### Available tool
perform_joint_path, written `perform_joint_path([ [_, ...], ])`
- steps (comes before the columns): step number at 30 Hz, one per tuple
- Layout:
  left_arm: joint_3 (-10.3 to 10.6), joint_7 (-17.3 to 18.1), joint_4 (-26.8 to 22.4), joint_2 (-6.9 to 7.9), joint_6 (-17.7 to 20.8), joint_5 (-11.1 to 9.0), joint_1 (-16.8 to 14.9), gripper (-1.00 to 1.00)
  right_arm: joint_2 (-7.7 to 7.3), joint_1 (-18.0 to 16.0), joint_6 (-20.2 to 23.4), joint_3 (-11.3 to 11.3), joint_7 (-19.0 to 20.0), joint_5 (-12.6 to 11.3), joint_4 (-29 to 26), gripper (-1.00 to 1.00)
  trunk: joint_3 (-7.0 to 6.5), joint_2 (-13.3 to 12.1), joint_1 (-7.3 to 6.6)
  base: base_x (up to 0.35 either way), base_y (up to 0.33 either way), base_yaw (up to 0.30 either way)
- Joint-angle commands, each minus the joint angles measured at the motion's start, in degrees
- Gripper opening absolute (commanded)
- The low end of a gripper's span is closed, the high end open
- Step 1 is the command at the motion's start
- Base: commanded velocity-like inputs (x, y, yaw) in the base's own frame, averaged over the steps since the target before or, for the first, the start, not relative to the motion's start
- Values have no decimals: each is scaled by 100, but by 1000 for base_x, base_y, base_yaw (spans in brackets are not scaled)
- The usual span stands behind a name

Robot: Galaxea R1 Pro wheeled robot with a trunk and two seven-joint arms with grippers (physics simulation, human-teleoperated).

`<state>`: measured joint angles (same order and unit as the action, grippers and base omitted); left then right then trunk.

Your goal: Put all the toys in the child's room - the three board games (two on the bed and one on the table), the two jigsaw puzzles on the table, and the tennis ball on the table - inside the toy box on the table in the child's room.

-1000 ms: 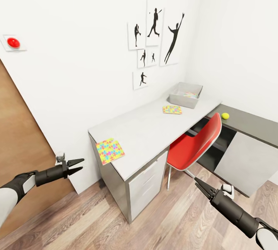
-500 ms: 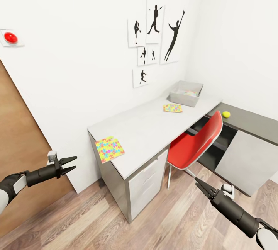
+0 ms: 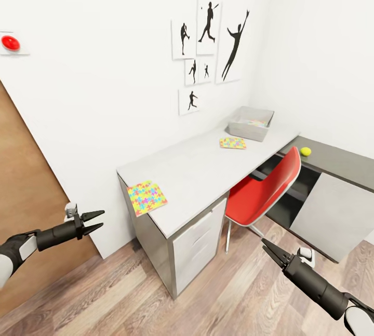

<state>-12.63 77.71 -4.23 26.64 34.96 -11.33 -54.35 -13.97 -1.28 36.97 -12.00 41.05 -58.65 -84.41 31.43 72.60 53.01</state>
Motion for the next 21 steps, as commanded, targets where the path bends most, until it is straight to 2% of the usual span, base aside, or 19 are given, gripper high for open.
perform_joint_path([
  [1, 0, 16, 1, 1, 59, -10, -2, 100, 0, -3, 41, -4, 0, -32, -1, 100, 24, 45, 23, 0, 0, 0],
  [12, -2, 16, 1, -33, 32, -10, -1, 100, 0, -3, 42, -4, 0, -32, 8, 100, 221, 486, 264, 0, 0, 0],
  [17, -2, 21, 1, -178, 22, -10, 0, 100, 0, -3, 41, -4, 0, -33, 5, 100, 311, 687, 374, 0, 0, 0],
  [21, -5, 24, 1, -198, 21, -10, -2, 100, 0, -3, 39, -4, 0, -32, 10, 100, 383, 847, 462, 0, 0, 0],
])
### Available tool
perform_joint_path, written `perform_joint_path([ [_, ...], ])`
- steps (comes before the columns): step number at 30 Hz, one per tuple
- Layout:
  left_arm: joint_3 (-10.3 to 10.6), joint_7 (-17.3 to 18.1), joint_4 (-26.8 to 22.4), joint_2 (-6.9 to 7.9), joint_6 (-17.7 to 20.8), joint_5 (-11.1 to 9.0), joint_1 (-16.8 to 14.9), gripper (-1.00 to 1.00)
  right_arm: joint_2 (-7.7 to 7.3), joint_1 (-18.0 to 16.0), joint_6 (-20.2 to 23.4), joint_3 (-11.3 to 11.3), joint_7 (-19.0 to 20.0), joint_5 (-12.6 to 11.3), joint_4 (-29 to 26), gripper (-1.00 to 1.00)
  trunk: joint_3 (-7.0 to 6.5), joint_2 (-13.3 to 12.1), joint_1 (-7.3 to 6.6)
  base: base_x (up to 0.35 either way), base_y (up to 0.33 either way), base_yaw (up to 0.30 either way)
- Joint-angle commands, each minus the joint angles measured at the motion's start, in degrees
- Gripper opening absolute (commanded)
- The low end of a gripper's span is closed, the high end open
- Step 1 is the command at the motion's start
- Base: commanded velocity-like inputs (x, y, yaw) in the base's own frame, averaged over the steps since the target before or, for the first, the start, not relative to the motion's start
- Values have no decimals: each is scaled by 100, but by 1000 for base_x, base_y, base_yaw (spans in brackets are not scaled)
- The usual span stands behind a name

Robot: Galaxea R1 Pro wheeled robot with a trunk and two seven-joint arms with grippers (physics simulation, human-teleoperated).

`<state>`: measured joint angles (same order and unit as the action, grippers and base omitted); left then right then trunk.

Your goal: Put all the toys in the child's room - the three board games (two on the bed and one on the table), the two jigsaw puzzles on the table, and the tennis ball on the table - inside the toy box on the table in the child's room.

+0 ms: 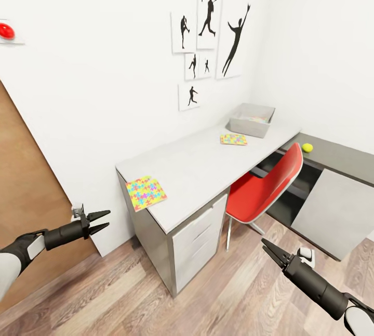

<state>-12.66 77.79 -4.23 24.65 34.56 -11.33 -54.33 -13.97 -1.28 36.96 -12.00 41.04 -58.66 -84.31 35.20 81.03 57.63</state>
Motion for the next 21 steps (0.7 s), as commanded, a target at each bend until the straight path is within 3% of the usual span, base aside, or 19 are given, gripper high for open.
perform_joint_path([
  [1, -5, 17, 1, 2, 60, -10, -5, 100, 0, -3, 40, -4, 0, -32, 1, 100, 6, 4, 0, 0, 0, 0],
  [13, -14, 27, 1, 3, 60, -10, -4, 100, 0, -3, 39, -6, 0, -29, 2, 100, 6, 4, 0, 4, 1, 0],
  [21, -17, 19, 1, -1, 60, -10, -5, 100, 0, -3, 39, -4, 0, -32, 2, 100, 6, 4, 0, 122, 49, 0],
])
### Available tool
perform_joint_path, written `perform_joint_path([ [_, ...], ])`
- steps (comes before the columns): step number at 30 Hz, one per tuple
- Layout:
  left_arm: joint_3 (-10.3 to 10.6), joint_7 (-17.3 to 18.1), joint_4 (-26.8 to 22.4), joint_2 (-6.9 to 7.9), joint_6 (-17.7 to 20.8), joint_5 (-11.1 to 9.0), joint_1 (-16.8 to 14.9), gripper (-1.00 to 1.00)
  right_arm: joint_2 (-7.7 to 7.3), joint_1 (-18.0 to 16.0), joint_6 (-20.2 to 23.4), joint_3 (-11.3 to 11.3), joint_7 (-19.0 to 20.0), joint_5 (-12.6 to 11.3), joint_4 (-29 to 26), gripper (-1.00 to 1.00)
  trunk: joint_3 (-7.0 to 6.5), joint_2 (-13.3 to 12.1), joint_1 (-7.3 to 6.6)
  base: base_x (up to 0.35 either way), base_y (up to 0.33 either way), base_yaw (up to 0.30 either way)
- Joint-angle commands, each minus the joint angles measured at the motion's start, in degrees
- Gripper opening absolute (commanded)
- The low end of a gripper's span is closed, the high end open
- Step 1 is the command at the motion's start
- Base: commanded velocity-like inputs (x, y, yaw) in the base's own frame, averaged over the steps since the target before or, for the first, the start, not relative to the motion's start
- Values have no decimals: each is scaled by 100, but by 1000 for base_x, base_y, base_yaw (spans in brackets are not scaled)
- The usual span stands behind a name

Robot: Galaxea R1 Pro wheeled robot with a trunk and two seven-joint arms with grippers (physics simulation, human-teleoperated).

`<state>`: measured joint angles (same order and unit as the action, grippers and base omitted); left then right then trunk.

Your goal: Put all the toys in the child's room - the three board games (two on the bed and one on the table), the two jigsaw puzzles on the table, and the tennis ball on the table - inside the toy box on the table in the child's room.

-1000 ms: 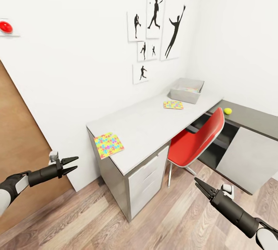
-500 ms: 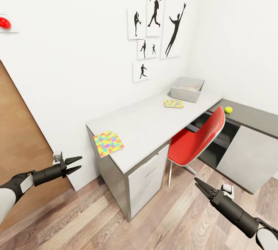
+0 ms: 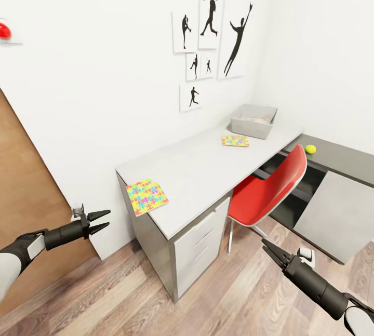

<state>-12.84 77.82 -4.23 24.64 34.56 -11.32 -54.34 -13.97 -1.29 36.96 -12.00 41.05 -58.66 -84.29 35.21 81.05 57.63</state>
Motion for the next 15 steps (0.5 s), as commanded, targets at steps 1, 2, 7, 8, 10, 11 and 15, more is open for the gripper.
perform_joint_path([
  [1, 1, 17, 1, 2, 60, -10, -4, 100, 0, -3, 39, -4, 0, -31, 0, 100, 5, 3, 0, 35, 13, 0],
  [2, 1, 19, 1, 3, 60, -10, -5, 100, 0, -3, 39, -4, 0, -31, 0, 100, 5, 3, 0, 22, 8, 0],
  [7, 1, 15, 1, -1, 60, -10, -4, 100, 0, -3, 39, -4, 0, -31, 17, 100, 5, 3, 0, 9, 3, 0],
  [8, 1, 14, 1, -2, 60, -10, -4, 100, 0, -3, 39, -4, 0, -31, 24, 100, 5, 3, 0, 3, 1, 0],
  [10, 3, 14, 1, -2, 58, -10, -3, 100, 0, -3, 39, -6, 0, -31, 44, 100, 5, 3, 0, 2, 1, 0],
  [11, 3, 14, 1, -2, 59, -10, -2, 100, 0, -3, 39, -7, 0, -31, 49, 100, 5, 3, 0, 1, 0, 0],
  [15, 2, 14, 1, -4, 60, -10, -3, 100, 0, -3, 39, -10, 0, -31, 67, 100, 5, 3, 0, 55, 0, 0],
])
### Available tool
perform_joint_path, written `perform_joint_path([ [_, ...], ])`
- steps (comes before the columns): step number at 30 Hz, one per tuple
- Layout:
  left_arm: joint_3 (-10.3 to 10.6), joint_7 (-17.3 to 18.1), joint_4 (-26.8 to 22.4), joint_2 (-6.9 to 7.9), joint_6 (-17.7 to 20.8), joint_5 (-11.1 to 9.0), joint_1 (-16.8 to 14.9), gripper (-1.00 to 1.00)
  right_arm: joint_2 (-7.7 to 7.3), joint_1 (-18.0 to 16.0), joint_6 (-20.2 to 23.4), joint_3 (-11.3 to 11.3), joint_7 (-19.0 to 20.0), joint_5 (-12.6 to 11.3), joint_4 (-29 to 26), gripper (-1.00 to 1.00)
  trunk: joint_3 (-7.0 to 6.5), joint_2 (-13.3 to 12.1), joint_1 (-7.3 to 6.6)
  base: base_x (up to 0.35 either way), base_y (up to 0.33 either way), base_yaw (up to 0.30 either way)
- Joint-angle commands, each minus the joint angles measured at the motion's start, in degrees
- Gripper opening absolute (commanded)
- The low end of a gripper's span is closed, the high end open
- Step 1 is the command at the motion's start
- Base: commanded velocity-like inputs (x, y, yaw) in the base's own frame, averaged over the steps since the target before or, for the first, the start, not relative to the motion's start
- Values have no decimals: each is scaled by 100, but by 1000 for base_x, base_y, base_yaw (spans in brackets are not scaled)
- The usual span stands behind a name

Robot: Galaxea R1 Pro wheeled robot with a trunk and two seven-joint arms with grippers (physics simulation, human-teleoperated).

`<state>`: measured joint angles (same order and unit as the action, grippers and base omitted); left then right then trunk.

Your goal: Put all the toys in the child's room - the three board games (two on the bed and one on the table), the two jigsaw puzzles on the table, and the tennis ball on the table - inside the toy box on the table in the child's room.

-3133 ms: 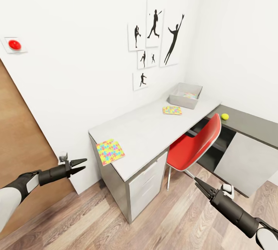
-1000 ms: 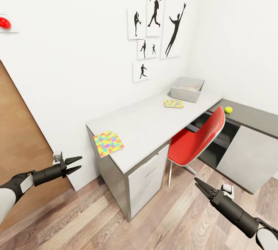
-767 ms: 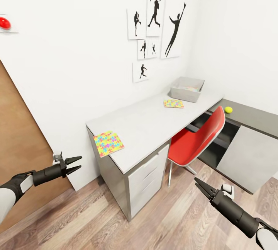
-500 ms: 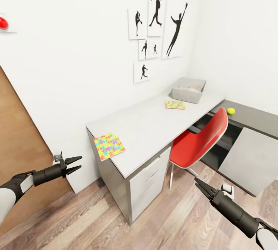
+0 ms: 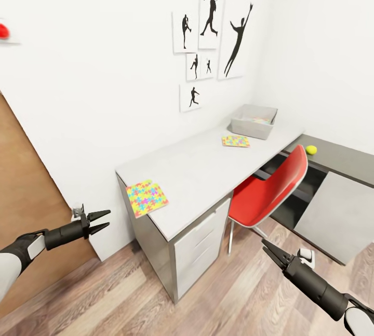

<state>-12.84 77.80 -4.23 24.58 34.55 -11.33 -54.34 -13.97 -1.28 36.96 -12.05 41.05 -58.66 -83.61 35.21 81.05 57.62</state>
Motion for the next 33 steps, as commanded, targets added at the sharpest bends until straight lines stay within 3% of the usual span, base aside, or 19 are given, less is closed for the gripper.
perform_joint_path([
  [1, 2, 16, 1, -2, 60, -10, -3, 100, 0, -3, 39, -4, 0, -31, 1, 100, 5, 3, 1, 191, 0, 0],
  [8, 2, 16, 1, -6, 54, -10, -6, 100, 0, -3, 39, -7, 0, -31, 9, 100, 5, 3, 1, 146, -8, 0],
  [33, 0, 28, 1, -6, 52, -10, -2, 100, 0, -3, 39, -2, 0, -31, 17, 100, 5, 3, 1, 5, -53, 0],
])
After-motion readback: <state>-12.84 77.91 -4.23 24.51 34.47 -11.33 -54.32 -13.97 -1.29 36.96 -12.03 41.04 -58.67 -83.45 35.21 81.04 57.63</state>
